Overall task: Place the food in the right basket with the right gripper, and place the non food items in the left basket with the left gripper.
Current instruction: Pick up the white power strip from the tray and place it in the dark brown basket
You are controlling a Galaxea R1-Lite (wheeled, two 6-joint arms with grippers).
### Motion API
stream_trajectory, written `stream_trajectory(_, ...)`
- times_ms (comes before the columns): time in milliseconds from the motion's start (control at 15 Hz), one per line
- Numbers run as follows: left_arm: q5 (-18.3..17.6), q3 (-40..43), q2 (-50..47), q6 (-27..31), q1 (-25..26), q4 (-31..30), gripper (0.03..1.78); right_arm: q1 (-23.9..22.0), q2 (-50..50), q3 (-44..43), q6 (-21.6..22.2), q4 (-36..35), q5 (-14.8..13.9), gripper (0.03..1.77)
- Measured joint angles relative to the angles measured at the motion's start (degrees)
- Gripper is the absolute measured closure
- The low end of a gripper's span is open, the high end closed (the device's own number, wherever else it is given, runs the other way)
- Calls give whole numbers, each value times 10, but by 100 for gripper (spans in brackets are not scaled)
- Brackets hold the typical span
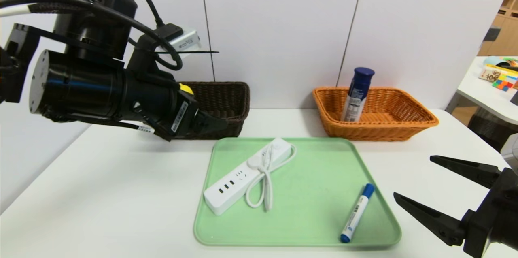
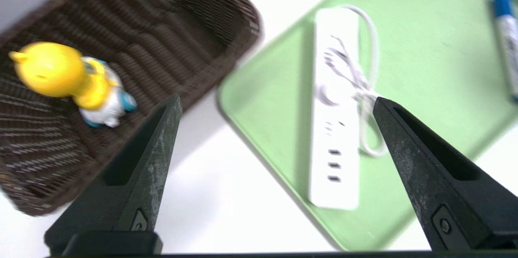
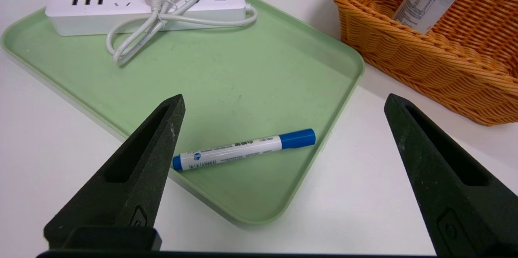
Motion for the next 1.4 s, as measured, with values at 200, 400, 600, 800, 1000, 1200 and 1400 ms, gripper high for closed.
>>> stream_trajectory(200,12,18,-30,-53,-65,38,14,0,-1,0,0,0,-1,10)
stream_trajectory(400,29,33,-43,-112,-121,56,12,0,-2,0,0,-1,-3,10)
stream_trajectory(600,50,35,-40,-169,-166,77,12,0,-4,0,0,-2,-5,10)
stream_trajectory(800,68,33,-23,-212,-198,84,12,0,-6,0,0,0,-5,10)
stream_trajectory(1000,75,23,2,-254,-216,95,12,0,-7,0,0,-1,-5,10)
stream_trajectory(1200,75,12,34,-276,-219,99,12,0,-8,0,0,-1,-7,10)
stream_trajectory(1400,78,-20,74,-321,-220,121,12,0,-9,2,0,0,-7,10)
